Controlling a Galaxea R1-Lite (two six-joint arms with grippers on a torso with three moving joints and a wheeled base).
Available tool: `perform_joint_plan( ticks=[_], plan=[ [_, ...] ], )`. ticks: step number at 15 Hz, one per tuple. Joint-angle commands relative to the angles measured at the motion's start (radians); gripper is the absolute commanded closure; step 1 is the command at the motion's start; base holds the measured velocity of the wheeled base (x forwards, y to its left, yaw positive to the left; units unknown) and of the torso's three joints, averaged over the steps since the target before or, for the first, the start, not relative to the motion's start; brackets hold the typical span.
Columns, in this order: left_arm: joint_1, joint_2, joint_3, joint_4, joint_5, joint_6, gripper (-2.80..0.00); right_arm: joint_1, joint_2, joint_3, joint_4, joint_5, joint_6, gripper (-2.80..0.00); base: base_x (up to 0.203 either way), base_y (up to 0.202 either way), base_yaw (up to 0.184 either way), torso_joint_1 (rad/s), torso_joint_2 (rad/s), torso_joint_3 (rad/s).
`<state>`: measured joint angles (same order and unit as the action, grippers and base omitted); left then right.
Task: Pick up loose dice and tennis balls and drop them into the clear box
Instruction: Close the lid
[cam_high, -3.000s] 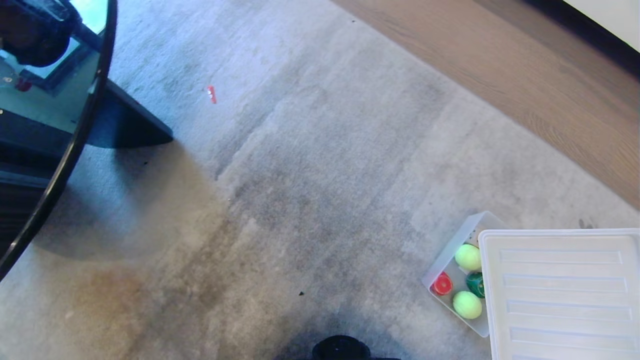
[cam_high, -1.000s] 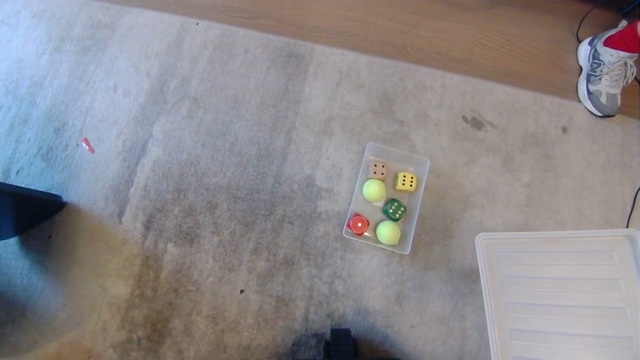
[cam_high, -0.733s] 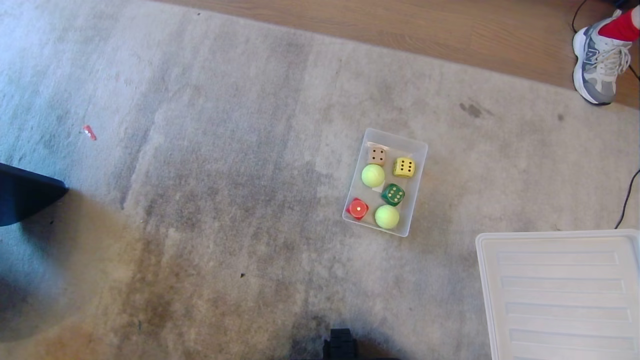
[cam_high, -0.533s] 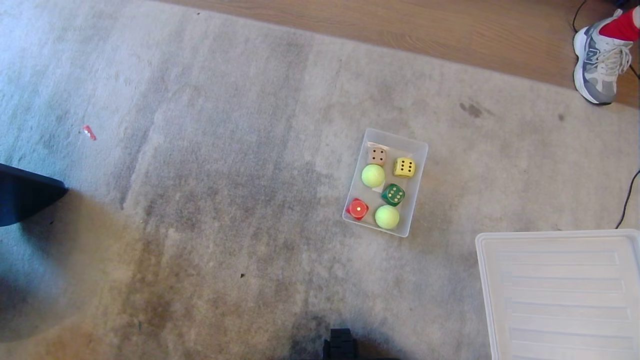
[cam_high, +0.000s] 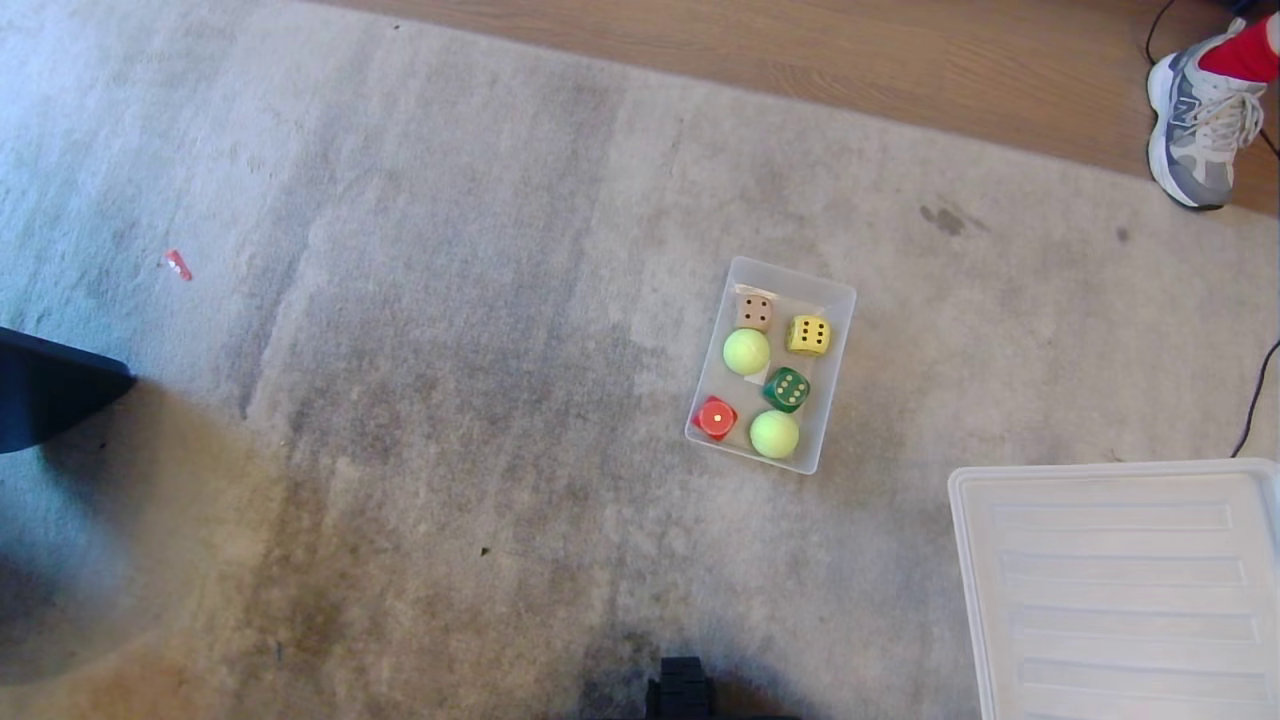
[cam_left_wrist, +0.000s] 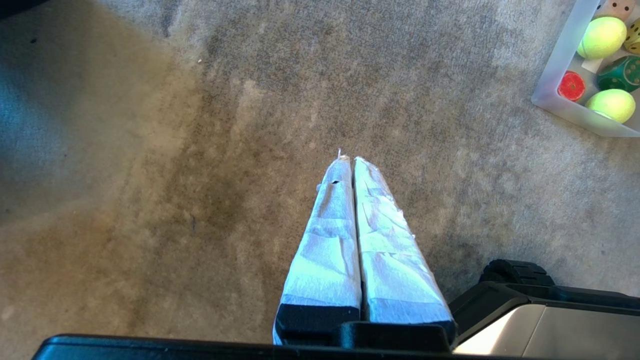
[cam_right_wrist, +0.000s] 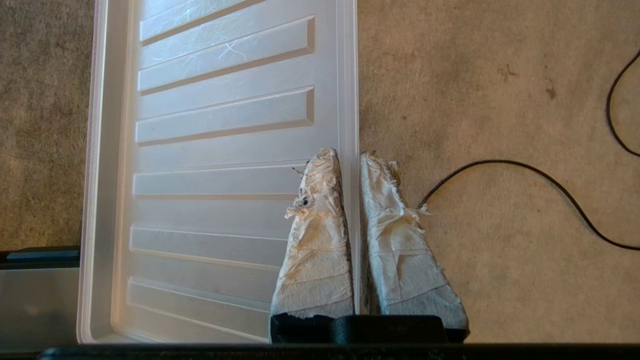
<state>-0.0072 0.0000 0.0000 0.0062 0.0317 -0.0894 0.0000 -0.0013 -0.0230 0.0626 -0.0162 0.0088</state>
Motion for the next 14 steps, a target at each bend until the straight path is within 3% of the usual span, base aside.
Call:
perform_joint_plan(
  ticks=[1,7,11,14],
  plan=[
    [0.0,0.0,0.0,0.0,0.001,-0.001,0.0,0.0,0.0,0.0,0.0,-0.001,0.0,0.0,0.0,0.0,0.0,0.0,0.0,0.0],
    [0.0,0.0,0.0,0.0,0.005,-0.012,0.0,0.0,0.047,-0.064,0.003,-0.007,0.026,0.0,0.0,0.0,0.0,0.0,0.0,0.0],
    [0.0,0.0,0.0,0.0,0.005,-0.012,0.0,0.0,0.287,-0.165,-0.032,-0.009,0.078,0.0,0.0,0.0,0.0,0.0,0.0,0.0],
    [0.0,0.0,0.0,0.0,0.005,-0.012,0.0,0.0,0.54,-0.195,-0.206,-0.008,0.128,0.0,0.0,0.0,0.0,0.0,0.0,0.0]
  ],
)
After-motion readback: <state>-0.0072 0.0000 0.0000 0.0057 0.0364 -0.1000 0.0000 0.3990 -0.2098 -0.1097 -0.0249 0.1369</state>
